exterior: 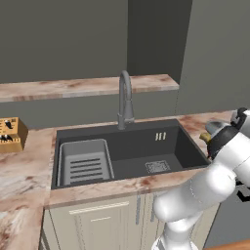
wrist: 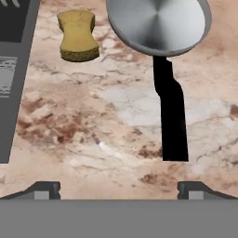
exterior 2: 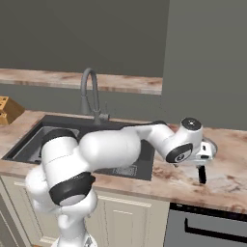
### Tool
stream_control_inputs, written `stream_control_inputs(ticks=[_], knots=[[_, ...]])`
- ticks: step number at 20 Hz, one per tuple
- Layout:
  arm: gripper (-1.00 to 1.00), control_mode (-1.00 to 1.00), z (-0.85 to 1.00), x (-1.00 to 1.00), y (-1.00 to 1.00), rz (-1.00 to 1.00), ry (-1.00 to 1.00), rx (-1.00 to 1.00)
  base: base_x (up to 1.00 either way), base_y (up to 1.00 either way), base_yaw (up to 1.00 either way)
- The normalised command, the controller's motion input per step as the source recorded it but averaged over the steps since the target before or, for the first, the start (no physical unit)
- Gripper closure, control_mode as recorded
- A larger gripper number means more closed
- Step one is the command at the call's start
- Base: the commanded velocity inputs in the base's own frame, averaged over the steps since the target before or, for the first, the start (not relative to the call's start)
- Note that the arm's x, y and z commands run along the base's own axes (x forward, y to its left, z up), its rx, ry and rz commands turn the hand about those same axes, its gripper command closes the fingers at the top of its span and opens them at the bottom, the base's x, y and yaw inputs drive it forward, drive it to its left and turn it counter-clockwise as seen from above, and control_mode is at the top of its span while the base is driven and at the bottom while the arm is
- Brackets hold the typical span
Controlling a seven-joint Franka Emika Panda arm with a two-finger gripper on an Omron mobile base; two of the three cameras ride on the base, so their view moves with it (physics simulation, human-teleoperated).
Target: Pick the pan and sponge and place them into the sink. Then turn on the water.
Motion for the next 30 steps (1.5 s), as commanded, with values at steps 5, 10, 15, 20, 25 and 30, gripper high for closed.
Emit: stream_control_inputs(ticks=[5, 10, 15, 20, 25, 30], knots=[[-1.0, -1.0, -0.17, 0.31, -0.4, 0.0, 0.0, 0.0, 0.0, 0.0, 0.0], [-1.0, -1.0, -0.18, 0.35, -0.31, 0.0, 0.0, 0.0, 0.0, 0.0, 0.0], [-1.0, -1.0, -0.21, 0.32, -0.31, 0.0, 0.01, 0.0, 0.0, 0.0, 0.0], [-1.0, -1.0, -0.18, 0.24, -0.39, 0.0, 0.0, 0.0, 0.0, 0.0, 0.0], [-1.0, -1.0, -0.1, 0.15, -0.46, 0.0, 0.0, 0.0, 0.0, 0.0, 0.0], [-1.0, -1.0, 0.0, 0.12, -0.47, 0.0, 0.0, 0.0, 0.0, 0.0, 0.0]])
